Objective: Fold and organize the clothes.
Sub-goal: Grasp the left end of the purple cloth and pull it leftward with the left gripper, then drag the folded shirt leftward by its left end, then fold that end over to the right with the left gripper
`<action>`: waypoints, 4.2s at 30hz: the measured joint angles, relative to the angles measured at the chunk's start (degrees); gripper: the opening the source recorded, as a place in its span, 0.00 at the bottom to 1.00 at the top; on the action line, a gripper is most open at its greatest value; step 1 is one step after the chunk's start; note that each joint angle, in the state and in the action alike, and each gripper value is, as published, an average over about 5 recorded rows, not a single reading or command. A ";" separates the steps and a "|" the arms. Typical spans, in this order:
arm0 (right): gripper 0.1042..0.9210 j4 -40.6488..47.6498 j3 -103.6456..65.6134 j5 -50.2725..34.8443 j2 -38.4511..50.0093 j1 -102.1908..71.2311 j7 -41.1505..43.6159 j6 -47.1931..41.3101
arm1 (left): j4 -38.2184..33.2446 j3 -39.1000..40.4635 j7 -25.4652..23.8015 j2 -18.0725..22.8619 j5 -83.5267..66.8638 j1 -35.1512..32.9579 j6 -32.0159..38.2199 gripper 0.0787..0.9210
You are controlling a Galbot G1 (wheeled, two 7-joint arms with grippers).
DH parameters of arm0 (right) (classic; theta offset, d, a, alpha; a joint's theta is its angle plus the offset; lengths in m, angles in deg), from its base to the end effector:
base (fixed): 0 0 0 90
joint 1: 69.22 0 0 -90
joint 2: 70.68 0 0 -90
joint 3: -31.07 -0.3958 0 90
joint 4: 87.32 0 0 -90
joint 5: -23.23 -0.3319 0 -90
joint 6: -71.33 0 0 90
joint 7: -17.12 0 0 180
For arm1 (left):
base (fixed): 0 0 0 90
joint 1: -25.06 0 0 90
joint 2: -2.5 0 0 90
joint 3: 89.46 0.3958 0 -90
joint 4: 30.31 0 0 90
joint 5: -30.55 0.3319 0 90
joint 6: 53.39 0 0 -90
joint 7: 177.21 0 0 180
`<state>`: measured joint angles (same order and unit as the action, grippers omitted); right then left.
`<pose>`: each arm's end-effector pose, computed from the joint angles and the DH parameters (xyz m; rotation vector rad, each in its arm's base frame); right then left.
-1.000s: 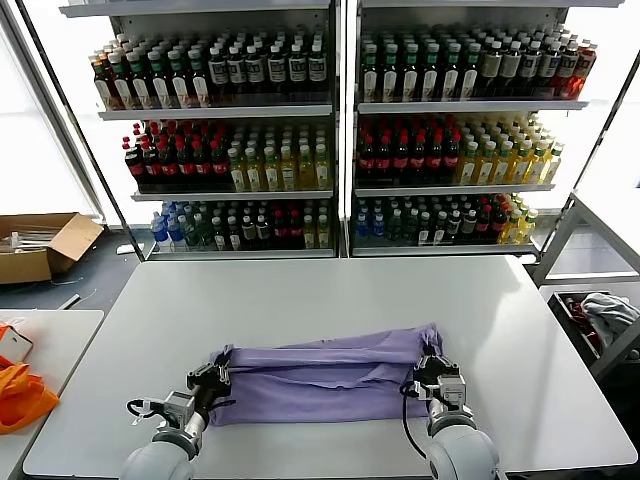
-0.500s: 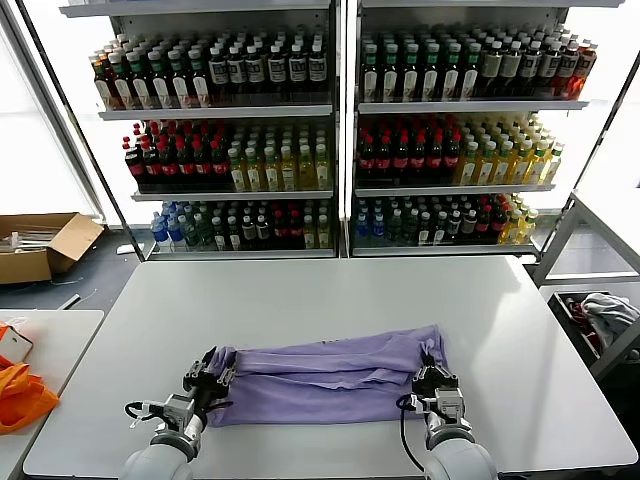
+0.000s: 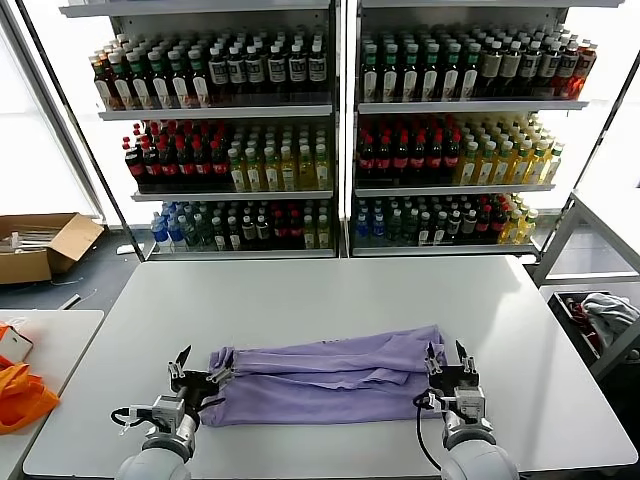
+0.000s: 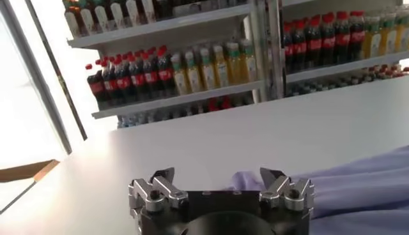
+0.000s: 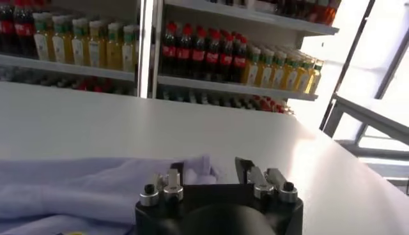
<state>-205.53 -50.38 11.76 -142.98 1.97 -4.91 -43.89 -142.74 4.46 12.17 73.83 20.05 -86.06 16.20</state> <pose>0.1961 -0.0312 -0.3212 -0.1727 -2.8272 0.2060 0.1912 0.0663 -0.3544 -0.0043 -2.7850 -0.2187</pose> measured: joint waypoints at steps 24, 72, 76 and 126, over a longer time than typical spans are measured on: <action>0.88 -4.26 -0.69 -0.92 0.69 -2.35 -0.08 1.28 | 2.40 -1.25 1.61 4.91 -3.90 -1.12 -1.59 0.88; 0.88 -2.38 -2.14 -4.80 1.07 2.27 -1.25 0.78 | 3.64 -24.92 -2.98 -14.59 -9.39 -0.05 -1.14 0.02; 0.88 -2.70 -2.76 -4.80 0.98 1.62 -1.24 1.02 | 3.65 -24.71 -3.42 -15.30 -7.70 -0.37 -0.94 0.02; 0.88 -6.05 -1.36 -1.96 -3.23 -4.23 -1.81 2.59 | 4.28 11.51 -0.94 6.22 -8.37 7.06 -0.90 0.42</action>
<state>-211.57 -51.73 9.80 -146.22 -2.26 -6.72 -41.30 -138.45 15.97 11.23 80.05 11.68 -79.00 15.30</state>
